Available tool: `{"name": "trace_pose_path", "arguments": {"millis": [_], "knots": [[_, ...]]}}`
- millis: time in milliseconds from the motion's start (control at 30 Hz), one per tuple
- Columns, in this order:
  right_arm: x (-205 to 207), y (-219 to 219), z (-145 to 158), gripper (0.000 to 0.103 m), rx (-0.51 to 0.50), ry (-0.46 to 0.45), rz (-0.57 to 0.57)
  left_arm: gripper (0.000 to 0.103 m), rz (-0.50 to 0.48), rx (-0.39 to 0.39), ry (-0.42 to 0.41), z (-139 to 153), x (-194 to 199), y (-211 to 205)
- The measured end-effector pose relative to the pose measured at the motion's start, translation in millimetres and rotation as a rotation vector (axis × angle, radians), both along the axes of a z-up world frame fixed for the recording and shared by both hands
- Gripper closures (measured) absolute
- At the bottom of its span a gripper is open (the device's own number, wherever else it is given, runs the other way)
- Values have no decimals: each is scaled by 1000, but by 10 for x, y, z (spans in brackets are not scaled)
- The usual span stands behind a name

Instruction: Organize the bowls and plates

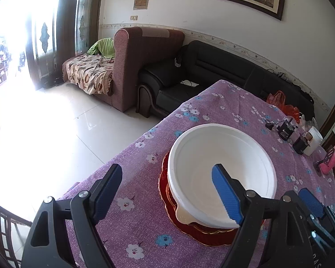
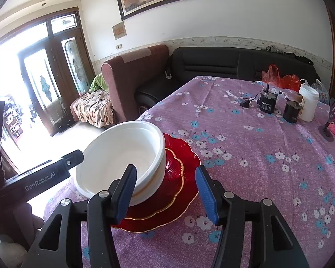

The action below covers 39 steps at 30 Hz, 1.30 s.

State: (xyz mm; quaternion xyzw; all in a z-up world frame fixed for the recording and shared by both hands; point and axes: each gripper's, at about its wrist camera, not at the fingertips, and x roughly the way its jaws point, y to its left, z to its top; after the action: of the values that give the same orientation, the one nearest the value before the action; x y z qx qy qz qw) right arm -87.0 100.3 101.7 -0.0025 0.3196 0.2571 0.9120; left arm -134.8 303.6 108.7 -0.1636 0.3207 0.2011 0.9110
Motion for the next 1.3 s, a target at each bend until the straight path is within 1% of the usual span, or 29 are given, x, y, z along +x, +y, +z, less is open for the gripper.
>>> {"name": "trace_pose_path", "arguments": {"millis": [100,200,267,300,367,433,500,567,700,833,967,1067,1200,1300], "knots": [[-99,-90,-16,40,-5,-22,-5,21,10,29,-52,104,-98,-96],[-179,-192,-26,36,-4,-41,-18,19,45,82,-126,255,-222,-210],[-226,-284,-28,34,1,-50,-31,12,76,128,-187,367,-338,-304],[-242,-330,-28,34,7,-51,-36,11,95,155,-224,430,-404,-363],[-271,-424,-27,33,24,-50,-48,4,132,208,-300,540,-545,-480],[-282,-522,-31,32,38,-46,-62,0,162,255,-361,636,-656,-587],[-283,-628,-37,31,56,-40,-78,0,173,297,-414,708,-745,-712],[-265,-736,-59,31,74,-27,-97,0,149,333,-442,748,-767,-851],[-269,-906,-107,31,105,-3,-115,0,79,359,-419,735,-646,-1126],[-330,-998,-119,30,100,-14,-122,0,37,375,-371,645,-532,-1305],[-424,-1013,-121,26,59,-48,-121,0,-7,331,-335,557,-450,-1383],[-487,-977,-157,24,30,-60,-110,0,-33,290,-284,484,-367,-1394],[-532,-893,-250,24,-1,-45,-80,0,-56,271,-202,342,-298,-1434],[-565,-836,-326,24,-17,-25,-64,0,-106,222,-152,229,-248,-1417]]}}
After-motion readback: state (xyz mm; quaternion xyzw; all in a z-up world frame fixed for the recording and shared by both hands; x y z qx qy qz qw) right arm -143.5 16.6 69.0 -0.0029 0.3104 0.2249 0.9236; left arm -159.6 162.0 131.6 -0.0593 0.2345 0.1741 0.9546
